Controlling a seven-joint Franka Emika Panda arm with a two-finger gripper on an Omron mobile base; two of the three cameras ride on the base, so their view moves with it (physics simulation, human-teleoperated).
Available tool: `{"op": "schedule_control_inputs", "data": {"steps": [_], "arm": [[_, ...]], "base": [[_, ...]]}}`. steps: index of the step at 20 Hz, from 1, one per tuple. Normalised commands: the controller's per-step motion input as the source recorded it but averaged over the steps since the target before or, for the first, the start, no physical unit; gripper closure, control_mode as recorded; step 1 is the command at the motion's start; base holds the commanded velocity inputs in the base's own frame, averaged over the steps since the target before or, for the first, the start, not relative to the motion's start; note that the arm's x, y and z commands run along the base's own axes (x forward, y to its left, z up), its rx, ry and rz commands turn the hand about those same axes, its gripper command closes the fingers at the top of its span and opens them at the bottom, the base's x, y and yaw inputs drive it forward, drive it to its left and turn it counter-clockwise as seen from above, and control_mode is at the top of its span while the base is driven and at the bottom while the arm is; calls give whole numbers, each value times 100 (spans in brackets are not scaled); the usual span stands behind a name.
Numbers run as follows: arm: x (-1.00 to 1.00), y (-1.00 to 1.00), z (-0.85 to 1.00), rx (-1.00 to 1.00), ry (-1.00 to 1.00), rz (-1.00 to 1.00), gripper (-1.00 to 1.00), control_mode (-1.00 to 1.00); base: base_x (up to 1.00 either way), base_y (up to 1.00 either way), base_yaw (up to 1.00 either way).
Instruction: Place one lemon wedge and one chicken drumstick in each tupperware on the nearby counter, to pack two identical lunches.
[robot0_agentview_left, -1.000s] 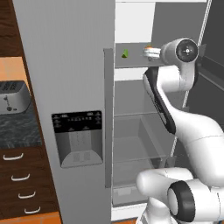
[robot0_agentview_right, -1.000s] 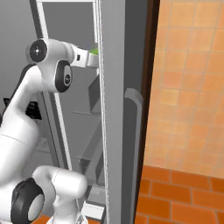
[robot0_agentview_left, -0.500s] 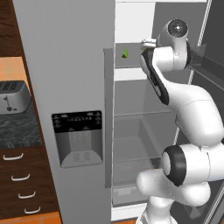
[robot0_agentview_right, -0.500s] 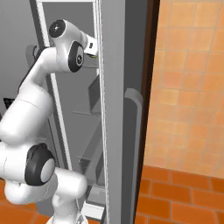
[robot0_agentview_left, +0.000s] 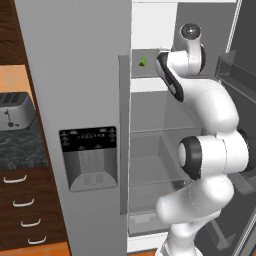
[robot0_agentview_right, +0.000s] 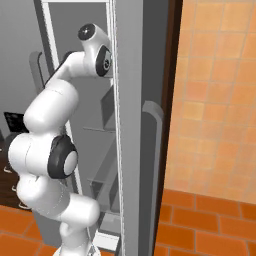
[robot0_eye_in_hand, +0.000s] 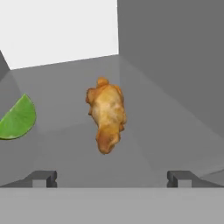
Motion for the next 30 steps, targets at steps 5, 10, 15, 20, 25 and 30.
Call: {"op": "schedule_control_inputs", "data": {"steps": [5, 10, 15, 20, 25, 30], "arm": [[84, -27, -11, 0, 17, 0, -100, -100], [92, -10, -4, 0, 15, 0, -100, -100], [76, -12, -22, -1, 6, 0, -100, -100], [23, -19, -46, -5, 5, 0, -100, -100], [-27, 1, -90, -16, 8, 1, 100, -100], [-11, 2, -68, -15, 0, 1, 100, -100]], "base": [[0, 0, 0], [0, 0, 0], [0, 0, 0], [0, 0, 0], [0, 0, 0], [0, 0, 0]]}}
